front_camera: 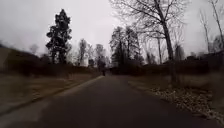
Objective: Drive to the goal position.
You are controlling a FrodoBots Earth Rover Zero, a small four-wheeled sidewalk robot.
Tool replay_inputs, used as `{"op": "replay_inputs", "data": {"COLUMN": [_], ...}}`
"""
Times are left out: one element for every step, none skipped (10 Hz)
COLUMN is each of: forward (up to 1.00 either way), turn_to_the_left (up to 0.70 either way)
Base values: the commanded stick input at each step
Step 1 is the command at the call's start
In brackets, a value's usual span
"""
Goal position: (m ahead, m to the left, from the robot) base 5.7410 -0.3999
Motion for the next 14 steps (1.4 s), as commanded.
{"op": "replay_inputs", "data": {"forward": [0.45, 0.45, 0.45, 0.45, 0.45, 0.45, 0.45, 0.45, 0.45, 0.45, 0.45, 0.45, 0.45, 0.45], "turn_to_the_left": [0.00, 0.00, 0.00, 0.00, 0.00, 0.00, 0.00, 0.00, 0.00, 0.00, 0.00, 0.00, 0.00, 0.00]}}
